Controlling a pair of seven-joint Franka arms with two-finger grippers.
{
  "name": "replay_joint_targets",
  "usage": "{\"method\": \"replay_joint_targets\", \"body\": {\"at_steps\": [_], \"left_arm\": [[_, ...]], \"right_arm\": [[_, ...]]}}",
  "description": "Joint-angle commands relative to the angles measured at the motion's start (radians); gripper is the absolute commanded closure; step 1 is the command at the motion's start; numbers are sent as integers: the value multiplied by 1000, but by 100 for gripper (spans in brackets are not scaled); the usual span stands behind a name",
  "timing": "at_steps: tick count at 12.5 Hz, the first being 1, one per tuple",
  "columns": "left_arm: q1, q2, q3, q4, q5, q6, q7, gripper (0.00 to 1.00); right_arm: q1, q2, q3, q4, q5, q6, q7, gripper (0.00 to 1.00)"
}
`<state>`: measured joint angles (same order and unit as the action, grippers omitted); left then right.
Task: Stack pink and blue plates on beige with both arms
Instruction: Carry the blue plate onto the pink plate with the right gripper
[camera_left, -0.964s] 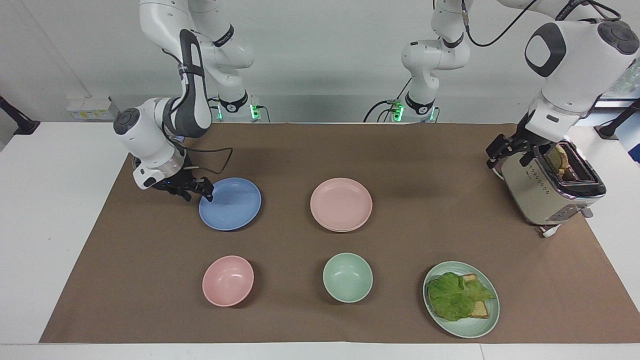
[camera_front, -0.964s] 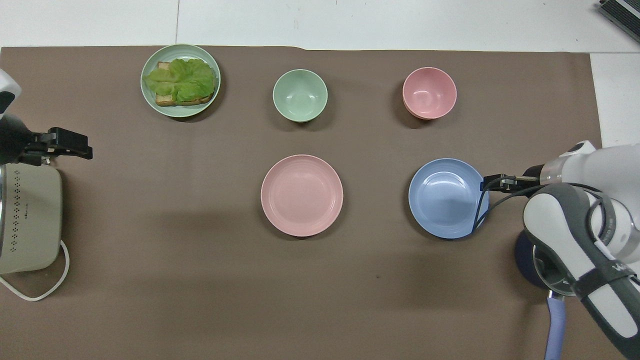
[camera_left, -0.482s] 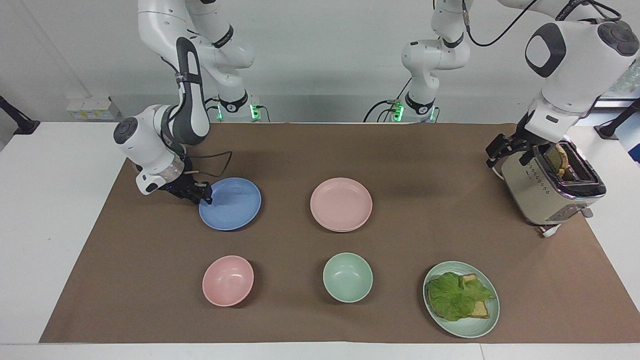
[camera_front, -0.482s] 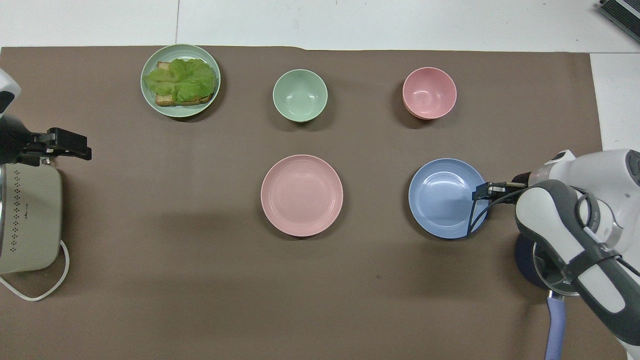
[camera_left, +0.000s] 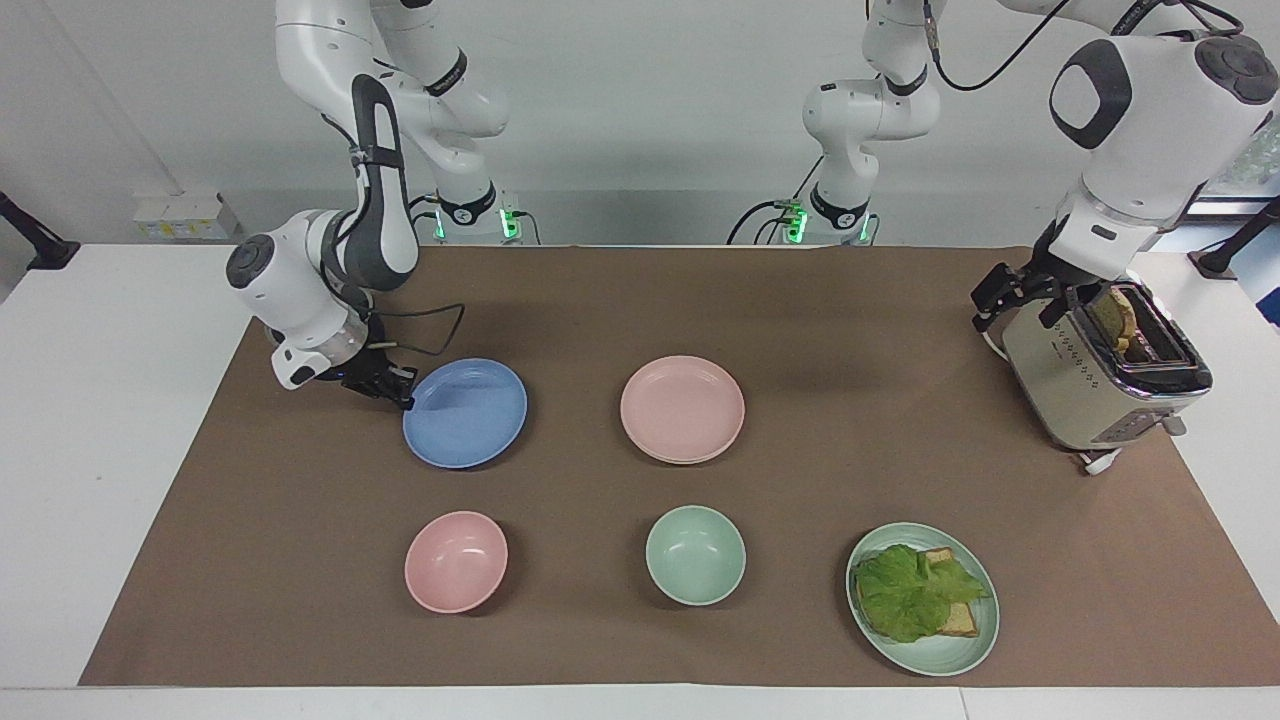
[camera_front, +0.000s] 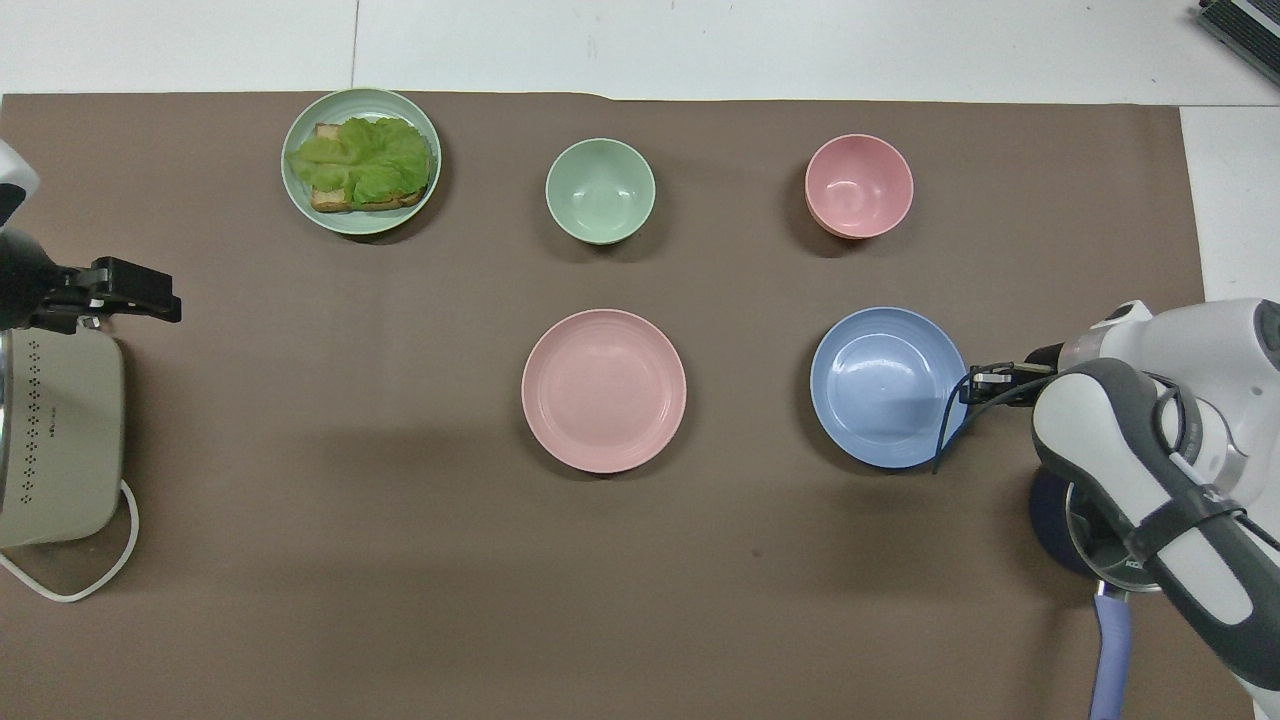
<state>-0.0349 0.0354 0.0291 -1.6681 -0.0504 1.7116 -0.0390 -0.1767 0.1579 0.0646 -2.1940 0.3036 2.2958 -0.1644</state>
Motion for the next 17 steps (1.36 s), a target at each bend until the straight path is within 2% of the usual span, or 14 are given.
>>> {"method": "replay_joint_targets", "body": {"at_steps": [1, 4, 8, 11, 14, 17], "left_arm": [[1, -9, 0, 8, 21, -20, 1, 0], [1, -9, 2, 8, 21, -20, -1, 0], [1, -9, 2, 8, 21, -20, 1, 0], [1, -9, 2, 8, 21, -20, -1, 0], [1, -9, 2, 8, 21, -20, -1, 0], [1, -9, 2, 8, 21, -20, 1, 0]], "right_arm": [[3, -37, 18, 64, 29, -79, 46, 100], [101, -32, 23, 207, 28, -177, 214, 100], [288, -23, 23, 224, 14, -96, 432, 100], [403, 37, 23, 276, 17, -56, 563, 100], [505, 89, 23, 254, 11, 13, 660, 100], [563, 71, 20, 201, 9, 13, 712, 100]]}}
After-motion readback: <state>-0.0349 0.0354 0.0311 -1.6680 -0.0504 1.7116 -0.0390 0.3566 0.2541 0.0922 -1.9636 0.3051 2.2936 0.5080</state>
